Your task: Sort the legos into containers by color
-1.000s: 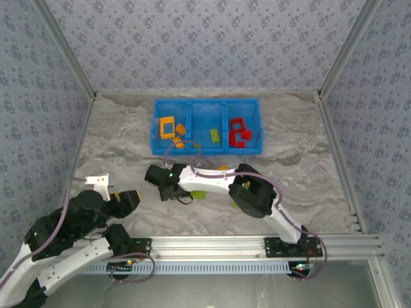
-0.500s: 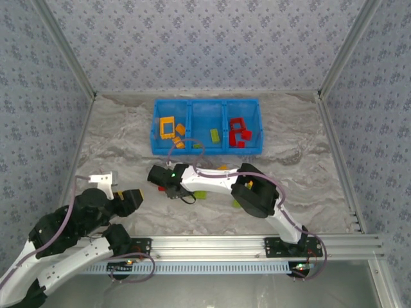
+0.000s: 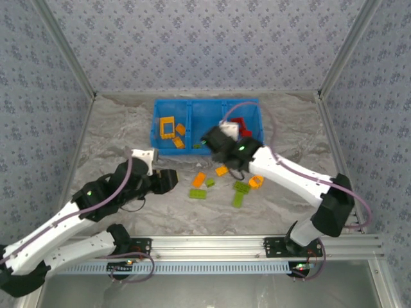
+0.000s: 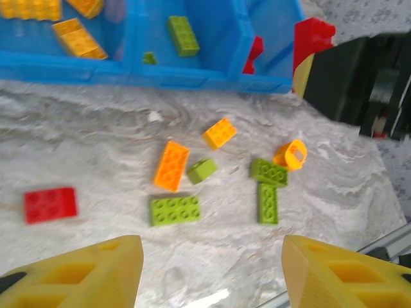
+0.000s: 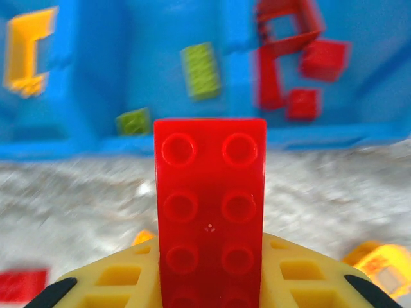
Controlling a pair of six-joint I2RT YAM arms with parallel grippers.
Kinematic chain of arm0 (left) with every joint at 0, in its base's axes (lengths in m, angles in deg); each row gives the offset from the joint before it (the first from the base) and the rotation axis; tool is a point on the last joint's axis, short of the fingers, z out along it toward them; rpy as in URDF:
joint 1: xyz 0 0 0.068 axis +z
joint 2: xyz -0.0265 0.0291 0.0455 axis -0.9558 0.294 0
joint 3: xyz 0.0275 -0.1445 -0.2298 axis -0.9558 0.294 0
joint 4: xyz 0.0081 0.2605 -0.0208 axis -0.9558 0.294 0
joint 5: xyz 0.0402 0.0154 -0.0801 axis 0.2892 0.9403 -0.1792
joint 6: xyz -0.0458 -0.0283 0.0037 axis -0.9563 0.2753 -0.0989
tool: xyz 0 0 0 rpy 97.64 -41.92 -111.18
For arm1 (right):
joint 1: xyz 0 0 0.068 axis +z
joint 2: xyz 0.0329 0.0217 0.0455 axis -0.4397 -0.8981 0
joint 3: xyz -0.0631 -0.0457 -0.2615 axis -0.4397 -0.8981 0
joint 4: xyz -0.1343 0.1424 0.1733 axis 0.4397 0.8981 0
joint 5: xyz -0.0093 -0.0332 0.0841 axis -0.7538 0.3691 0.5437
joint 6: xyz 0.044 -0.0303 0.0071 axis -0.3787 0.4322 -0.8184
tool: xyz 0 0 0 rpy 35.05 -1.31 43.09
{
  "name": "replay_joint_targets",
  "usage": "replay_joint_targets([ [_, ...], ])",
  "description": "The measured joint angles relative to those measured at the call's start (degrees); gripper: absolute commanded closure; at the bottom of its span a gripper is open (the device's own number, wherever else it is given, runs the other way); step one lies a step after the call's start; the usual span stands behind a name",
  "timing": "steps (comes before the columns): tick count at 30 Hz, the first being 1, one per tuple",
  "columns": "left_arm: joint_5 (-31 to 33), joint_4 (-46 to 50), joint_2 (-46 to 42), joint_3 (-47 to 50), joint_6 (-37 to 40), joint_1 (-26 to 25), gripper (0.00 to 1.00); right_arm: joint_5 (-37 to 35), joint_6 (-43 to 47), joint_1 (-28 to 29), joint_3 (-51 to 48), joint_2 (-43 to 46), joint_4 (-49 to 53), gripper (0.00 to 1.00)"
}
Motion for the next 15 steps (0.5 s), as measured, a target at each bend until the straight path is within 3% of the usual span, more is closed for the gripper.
replay_joint_targets([
  [2,0.72,-2.47,3.87,-1.55,0.13,-1.6,0.4,2.91,3.72,-6.88,-0.61,0.33,-0.13,0.73],
  [7,6.67,-4.76,13.97,-7.32,-0.79,-6.78,0.39,12.46,11.39,-17.94,-0.24,-4.68,-1.33,0.74],
  [15,16.79,-6.56,31.52,-21.49,1.31,-18.27,0.38,22.64,17.4,-26.03,5.9,-18.56,-1.79,0.75],
])
